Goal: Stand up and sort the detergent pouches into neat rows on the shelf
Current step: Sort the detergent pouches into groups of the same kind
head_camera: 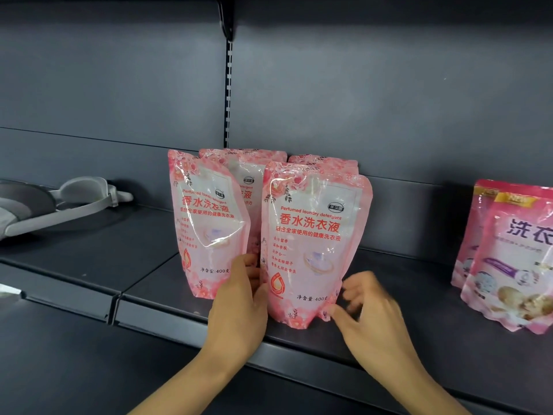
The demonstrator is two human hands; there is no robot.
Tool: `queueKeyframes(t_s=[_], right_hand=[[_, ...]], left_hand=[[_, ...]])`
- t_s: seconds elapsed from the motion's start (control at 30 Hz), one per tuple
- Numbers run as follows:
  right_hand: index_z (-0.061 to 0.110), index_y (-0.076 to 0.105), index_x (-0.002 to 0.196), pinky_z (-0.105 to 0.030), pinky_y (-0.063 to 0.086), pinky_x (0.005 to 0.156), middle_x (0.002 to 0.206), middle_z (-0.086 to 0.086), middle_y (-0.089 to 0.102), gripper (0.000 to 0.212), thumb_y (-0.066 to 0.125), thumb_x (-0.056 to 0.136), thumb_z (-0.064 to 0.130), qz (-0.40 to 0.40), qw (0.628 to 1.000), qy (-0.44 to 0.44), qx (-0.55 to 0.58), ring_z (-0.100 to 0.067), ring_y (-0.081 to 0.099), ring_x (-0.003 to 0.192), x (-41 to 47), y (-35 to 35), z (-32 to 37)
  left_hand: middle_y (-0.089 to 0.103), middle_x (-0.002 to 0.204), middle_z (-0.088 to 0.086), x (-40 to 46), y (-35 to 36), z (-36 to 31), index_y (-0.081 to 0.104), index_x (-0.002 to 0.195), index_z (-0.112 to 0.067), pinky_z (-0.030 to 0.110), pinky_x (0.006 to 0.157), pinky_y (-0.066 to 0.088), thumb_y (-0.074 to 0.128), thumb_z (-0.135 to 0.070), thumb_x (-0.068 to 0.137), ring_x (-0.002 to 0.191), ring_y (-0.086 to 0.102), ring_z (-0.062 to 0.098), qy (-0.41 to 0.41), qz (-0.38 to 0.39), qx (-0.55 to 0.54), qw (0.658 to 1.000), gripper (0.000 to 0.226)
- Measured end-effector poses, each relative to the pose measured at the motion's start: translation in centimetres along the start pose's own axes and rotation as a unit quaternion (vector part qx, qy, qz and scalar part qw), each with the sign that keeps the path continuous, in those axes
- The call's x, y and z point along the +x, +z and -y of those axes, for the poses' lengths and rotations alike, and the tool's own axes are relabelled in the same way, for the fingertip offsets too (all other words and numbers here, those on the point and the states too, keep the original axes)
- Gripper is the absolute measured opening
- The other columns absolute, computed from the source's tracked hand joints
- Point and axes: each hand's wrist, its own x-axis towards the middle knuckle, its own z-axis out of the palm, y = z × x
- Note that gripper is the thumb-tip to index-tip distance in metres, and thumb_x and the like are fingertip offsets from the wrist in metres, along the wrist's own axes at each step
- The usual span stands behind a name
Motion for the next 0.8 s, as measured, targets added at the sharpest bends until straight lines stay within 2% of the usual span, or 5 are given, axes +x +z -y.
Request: queueKeyframes(t_s=[0.13, 0.33, 0.5, 0.63, 0.8], right_hand=[[0.023, 0.046, 0.089, -0.010, 0.041, 0.059, 0.081, 0.014, 0.051, 0.032, 0.074, 0.074, 0.018, -0.142, 0.986, -0.070, 0.043, -0.001, 0.052, 0.075, -0.4, -1.9, 2.9], [0.024, 0.048, 0.098, 0.002, 0.033, 0.081, 0.096, 0.014, 0.050, 0.030, 0.070, 0.080, 0.013, -0.122, 0.955, -0.268, 0.016, 0.006, 0.048, 0.089, 2.7, -2.4, 11.8], [0.011, 0.050, 0.113, -0.034, 0.040, 0.095, 0.115, -0.001, 0.060, 0.037, 0.065, 0.083, 0.027, 0.005, 0.935, -0.305, -0.179, -0.023, 0.054, 0.109, 7.9, -0.8, 18.0], [0.006, 0.054, 0.074, -0.030, 0.043, 0.067, 0.070, -0.009, 0.055, 0.022, 0.065, 0.083, 0.023, 0.112, 0.921, -0.261, -0.265, -0.031, 0.052, 0.074, 11.6, 0.8, 20.6], [-0.006, 0.061, 0.102, -0.020, 0.030, 0.042, 0.089, -0.029, 0.056, 0.020, 0.055, 0.086, 0.005, 0.196, 0.904, -0.240, -0.294, -0.022, 0.039, 0.058, 13.7, 0.2, 21.7]], left_hand=[[0.053, 0.096, -0.023, -1.0, -2.0, -0.6, 0.035, 0.116, -0.036, 0.035, 0.079, 0.053, 0.062, -0.021, 0.087, 0.088, 0.057, -0.001, 0.053, -0.066, 0.032, 0.996, 0.043], [0.036, 0.121, -0.005, 2.0, -6.2, 0.4, 0.032, 0.130, -0.017, 0.029, 0.091, 0.039, 0.080, -0.021, 0.069, 0.116, 0.039, 0.016, 0.075, -0.190, 0.068, 0.977, 0.077], [0.009, 0.150, -0.003, 4.6, -7.2, 2.3, 0.000, 0.148, -0.020, 0.040, 0.114, 0.020, 0.089, -0.033, 0.055, 0.141, 0.012, 0.018, -0.031, -0.115, 0.016, 0.993, 0.129], [0.015, 0.146, -0.007, 5.5, -6.3, 4.0, -0.005, 0.144, -0.036, 0.052, 0.114, 0.025, 0.089, -0.048, 0.030, 0.139, 0.023, 0.020, -0.083, -0.062, -0.049, 0.993, 0.148], [0.030, 0.135, -0.009, 5.9, -5.2, 5.6, 0.007, 0.140, -0.039, 0.049, 0.104, 0.040, 0.084, -0.050, 0.024, 0.127, 0.039, 0.017, -0.064, -0.057, -0.040, 0.996, 0.140]])
